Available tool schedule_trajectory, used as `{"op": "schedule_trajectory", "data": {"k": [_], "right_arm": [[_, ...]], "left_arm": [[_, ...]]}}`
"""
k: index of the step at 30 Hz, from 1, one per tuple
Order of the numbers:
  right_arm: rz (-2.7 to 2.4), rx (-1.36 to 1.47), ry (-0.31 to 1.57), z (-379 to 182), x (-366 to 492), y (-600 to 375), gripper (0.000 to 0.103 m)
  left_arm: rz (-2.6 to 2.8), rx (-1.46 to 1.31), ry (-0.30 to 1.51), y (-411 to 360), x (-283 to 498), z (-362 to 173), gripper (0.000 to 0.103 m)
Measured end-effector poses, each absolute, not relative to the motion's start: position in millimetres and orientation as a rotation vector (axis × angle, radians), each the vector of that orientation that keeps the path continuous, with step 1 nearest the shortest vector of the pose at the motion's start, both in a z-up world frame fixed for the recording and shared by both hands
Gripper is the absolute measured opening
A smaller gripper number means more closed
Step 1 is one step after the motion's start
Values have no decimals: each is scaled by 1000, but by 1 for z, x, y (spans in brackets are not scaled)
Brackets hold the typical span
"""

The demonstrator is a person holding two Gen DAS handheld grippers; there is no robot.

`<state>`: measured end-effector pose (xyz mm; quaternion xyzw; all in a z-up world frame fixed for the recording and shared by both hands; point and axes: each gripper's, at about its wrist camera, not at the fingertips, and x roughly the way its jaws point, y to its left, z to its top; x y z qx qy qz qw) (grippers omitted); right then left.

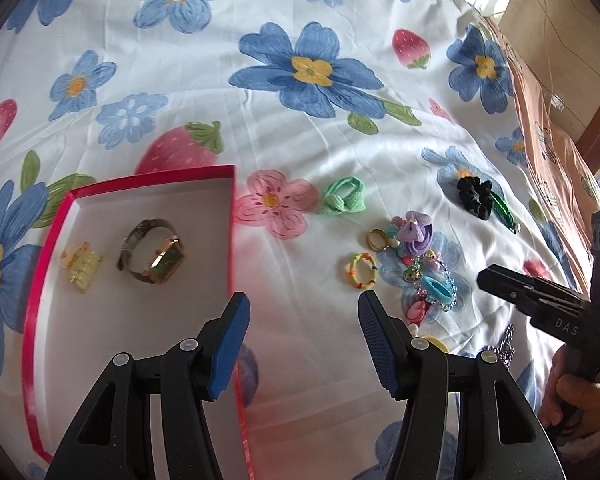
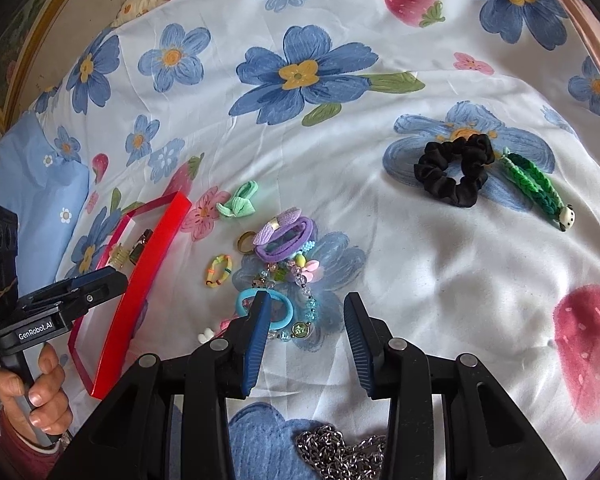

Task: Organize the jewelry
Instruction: 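Grasp the multicolor beaded ring with the left tool while the right tool grasps the pastel beaded bracelet, then carry the ring with the left tool while the right tool carries the bracelet into the box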

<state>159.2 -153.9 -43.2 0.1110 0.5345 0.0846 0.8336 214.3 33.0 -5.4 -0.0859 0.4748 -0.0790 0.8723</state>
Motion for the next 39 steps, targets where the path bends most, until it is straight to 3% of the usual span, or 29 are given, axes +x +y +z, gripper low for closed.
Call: {"op": "schedule_trajectory", "data": {"k": [7, 11, 17, 19, 20, 24, 39], "right_arm": [[210, 202, 1174, -61, 169, -144, 38], [212, 181, 1197, -72, 176, -142, 26], [227, 164, 1211, -82, 182, -138, 23], [231, 159, 1210, -83, 182, -137, 18], [235, 159, 1212, -84, 182, -137, 8], [247, 168, 1208, -83, 181, -138, 7], [279, 231, 1077, -28, 171, -133, 7]], "left_arm": [[-195, -142, 1027, 9, 240, -23, 56], [-208, -128, 1056, -3, 260, -37, 56], [-217, -98, 1098, -22, 283, -58, 54], [-214, -86, 1109, -27, 288, -64, 44], [-215, -78, 1112, -30, 290, -67, 39], [-231, -52, 1101, -37, 289, -68, 5], [-228, -131, 980, 2, 235, -15, 4]]}}
